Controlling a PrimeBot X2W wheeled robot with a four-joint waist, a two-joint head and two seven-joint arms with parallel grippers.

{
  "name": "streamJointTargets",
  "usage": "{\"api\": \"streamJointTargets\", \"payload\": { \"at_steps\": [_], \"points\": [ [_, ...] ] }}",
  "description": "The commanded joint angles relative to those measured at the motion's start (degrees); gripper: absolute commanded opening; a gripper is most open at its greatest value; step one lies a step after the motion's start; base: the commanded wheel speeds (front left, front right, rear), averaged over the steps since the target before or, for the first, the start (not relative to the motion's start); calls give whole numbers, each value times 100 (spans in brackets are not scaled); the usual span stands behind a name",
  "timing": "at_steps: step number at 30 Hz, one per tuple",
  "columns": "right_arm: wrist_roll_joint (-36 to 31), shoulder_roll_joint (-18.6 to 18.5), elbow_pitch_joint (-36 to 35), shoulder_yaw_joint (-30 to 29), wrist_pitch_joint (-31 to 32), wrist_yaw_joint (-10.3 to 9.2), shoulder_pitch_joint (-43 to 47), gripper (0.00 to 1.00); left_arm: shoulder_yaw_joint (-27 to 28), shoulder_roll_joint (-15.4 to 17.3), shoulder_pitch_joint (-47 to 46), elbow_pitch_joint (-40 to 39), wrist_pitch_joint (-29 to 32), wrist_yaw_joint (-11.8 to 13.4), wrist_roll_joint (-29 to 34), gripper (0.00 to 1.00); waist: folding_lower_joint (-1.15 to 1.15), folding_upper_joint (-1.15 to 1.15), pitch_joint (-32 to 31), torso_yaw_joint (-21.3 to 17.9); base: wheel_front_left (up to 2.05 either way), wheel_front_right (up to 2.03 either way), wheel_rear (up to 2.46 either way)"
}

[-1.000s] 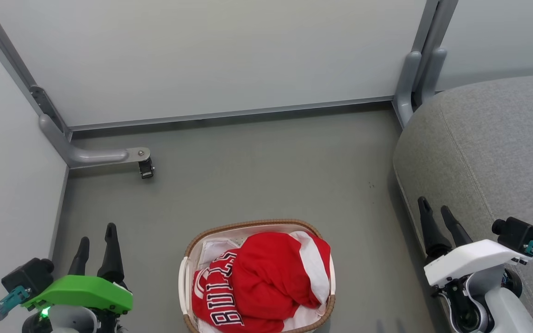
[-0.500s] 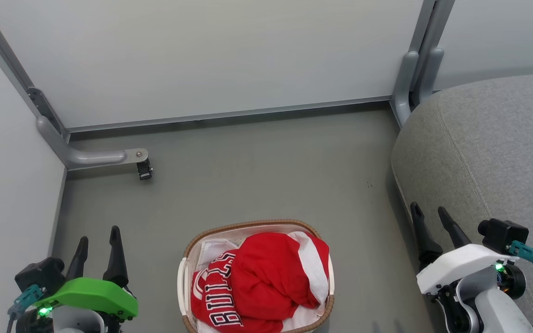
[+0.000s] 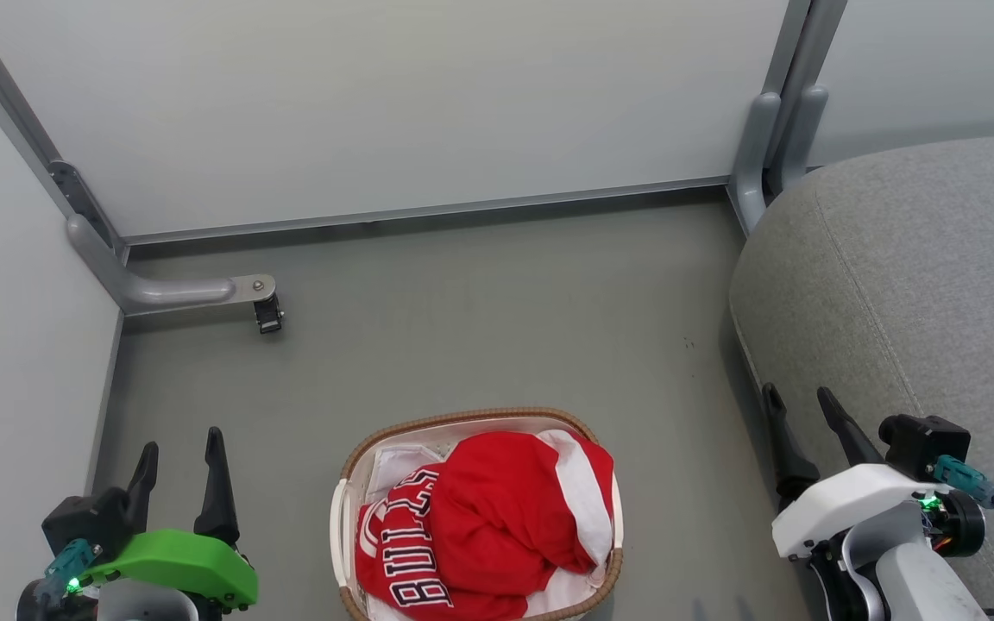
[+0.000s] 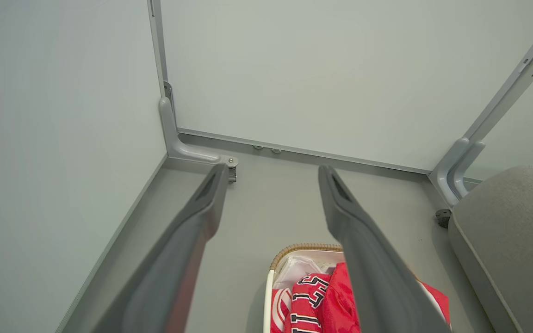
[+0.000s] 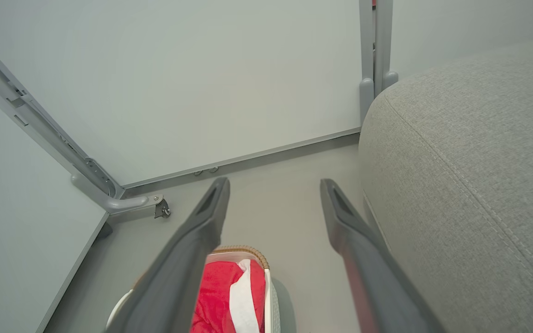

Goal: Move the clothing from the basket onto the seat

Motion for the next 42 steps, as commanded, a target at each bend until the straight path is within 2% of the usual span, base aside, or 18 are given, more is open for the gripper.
{"api": "streamJointTargets", "payload": {
  "at_steps": [1,23,42],
  "points": [
    [-105,6,7,-32,-58,1,-52,100,28,11,8,-28,-49,2,171,100,0,0,-1,4,0,0,0],
    [-1053,95,148,-174,-332,2,74,100,380,-216,285,-31,-319,-137,1211,100,0,0,-62,-7,0,0,0],
    [-1849,69,249,-36,-530,0,0,100,464,-278,275,32,-520,-248,2094,100,0,0,4,-57,0,0,0]
  ]
}}
